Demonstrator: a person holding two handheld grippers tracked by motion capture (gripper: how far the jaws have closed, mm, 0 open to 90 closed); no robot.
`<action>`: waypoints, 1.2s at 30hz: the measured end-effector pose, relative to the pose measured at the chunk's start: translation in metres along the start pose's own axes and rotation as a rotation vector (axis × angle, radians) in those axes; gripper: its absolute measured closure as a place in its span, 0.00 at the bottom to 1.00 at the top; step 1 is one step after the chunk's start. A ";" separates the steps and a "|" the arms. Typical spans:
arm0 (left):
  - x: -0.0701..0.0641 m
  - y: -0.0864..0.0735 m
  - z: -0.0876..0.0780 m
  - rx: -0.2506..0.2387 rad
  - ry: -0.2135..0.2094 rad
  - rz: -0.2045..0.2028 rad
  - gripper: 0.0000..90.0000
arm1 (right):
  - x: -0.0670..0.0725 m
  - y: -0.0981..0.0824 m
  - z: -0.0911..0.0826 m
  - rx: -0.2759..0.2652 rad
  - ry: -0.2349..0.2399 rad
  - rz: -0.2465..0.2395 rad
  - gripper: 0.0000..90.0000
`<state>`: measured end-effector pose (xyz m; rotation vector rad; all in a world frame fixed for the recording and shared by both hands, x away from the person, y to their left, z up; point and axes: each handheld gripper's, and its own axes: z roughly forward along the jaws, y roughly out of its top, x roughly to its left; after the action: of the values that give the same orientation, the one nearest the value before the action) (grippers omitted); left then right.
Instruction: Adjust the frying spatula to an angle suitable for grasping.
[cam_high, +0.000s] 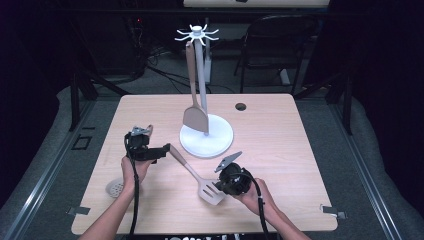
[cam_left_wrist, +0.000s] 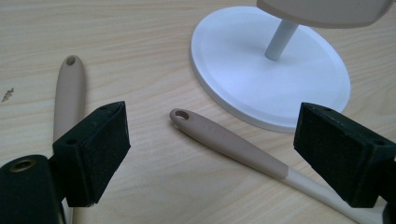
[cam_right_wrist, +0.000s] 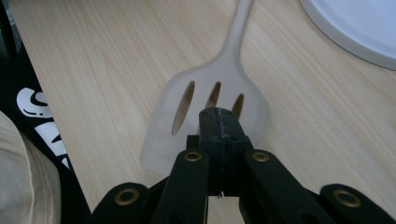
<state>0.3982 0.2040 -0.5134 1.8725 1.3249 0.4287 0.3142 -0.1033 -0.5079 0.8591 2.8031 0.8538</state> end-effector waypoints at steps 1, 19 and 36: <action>-0.001 0.000 0.001 0.003 -0.001 0.001 0.12 | 0.000 0.000 0.001 0.005 -0.001 -0.005 1.00; -0.018 -0.008 0.011 0.045 -0.007 0.045 0.12 | 0.005 -0.006 0.032 0.145 0.018 -0.043 1.00; -0.028 -0.017 0.045 0.110 -0.069 -0.003 0.18 | 0.003 -0.007 0.044 0.197 0.030 -0.067 1.00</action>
<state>0.4061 0.1634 -0.5503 1.9577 1.3280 0.2916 0.3191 -0.0852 -0.5484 0.7770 2.9605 0.5938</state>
